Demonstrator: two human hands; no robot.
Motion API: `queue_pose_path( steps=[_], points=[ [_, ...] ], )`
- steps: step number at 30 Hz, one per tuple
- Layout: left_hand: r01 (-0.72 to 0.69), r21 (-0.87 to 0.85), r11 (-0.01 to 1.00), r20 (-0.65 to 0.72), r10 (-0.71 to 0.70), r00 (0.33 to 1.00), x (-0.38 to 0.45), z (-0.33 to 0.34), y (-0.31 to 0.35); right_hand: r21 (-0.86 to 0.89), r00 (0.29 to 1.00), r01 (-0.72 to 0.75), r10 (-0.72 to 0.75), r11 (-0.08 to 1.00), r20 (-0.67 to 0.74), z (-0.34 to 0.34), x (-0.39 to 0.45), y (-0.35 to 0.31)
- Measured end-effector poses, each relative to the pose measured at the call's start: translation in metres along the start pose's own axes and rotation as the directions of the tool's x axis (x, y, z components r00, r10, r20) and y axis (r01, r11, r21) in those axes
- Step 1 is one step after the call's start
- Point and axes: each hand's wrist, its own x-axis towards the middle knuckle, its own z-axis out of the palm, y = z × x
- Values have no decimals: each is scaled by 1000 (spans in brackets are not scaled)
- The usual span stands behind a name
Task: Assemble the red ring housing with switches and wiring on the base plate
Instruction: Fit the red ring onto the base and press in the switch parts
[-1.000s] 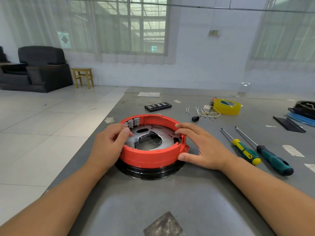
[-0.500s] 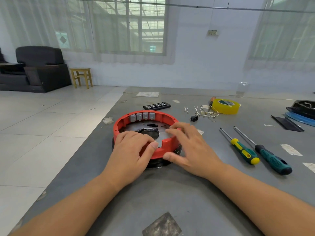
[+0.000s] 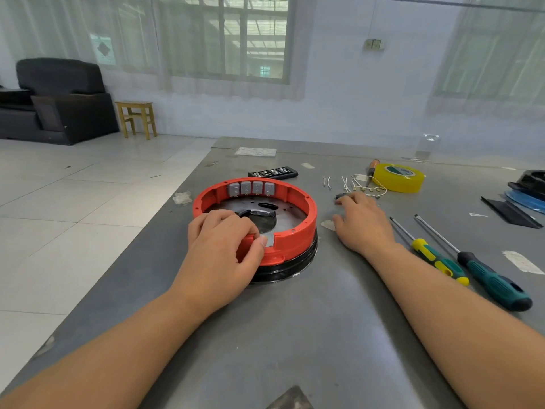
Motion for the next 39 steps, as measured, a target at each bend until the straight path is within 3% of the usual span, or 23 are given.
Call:
queue_pose_path(
  steps=[6,19,24,31,39],
  points=[
    [-23,-10,1000,-25,23,999,0,3,-2,48,995,-104,104,993,-7,17,41,11],
    [-44,1,999,22,44,999,-2,0,-5,48,999,-41,40,998,22,13,35,9],
    [-72,8,997,70,71,995,-6,-7,-7,130,998,43,-50,991,50,3,0,3],
    [-30,25,999,18,29,999,-12,-12,-8,242,982,172,-186,955,36,-21,-62,0],
    [-9,-4,1000,44,9,999,-11,-15,-9,346,901,393,-432,852,42,-50,-126,-16]
  ],
)
